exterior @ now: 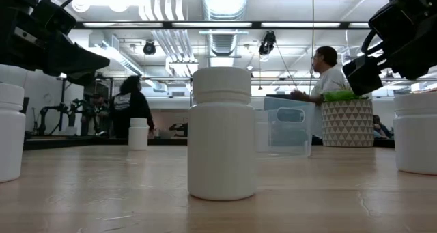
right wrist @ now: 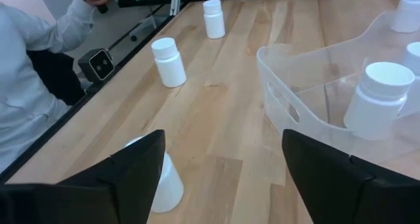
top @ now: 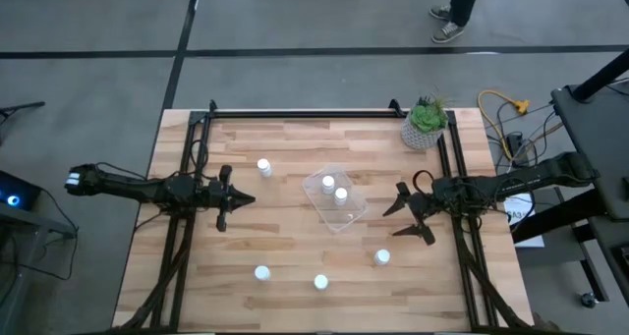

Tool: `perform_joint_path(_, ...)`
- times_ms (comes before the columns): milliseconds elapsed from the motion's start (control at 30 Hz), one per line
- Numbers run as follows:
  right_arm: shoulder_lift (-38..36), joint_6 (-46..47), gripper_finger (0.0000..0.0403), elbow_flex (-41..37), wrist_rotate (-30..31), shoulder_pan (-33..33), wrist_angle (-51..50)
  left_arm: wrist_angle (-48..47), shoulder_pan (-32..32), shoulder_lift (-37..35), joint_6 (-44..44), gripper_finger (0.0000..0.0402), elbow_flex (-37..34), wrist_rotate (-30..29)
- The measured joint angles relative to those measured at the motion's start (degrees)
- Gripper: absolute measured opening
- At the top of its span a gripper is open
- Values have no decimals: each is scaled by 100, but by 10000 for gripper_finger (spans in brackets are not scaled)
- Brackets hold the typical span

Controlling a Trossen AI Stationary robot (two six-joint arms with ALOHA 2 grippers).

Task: Pick and place pill bottles into a basket
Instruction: Put the white pill bottle into the transparent bin

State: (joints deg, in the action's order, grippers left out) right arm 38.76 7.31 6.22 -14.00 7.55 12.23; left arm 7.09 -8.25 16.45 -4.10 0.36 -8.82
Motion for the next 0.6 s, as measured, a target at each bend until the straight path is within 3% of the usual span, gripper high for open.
perform_joint_path(600, 0, -14, 292, -2, 1, -2, 0, -2, 0, 2, 10, 0, 0, 0)
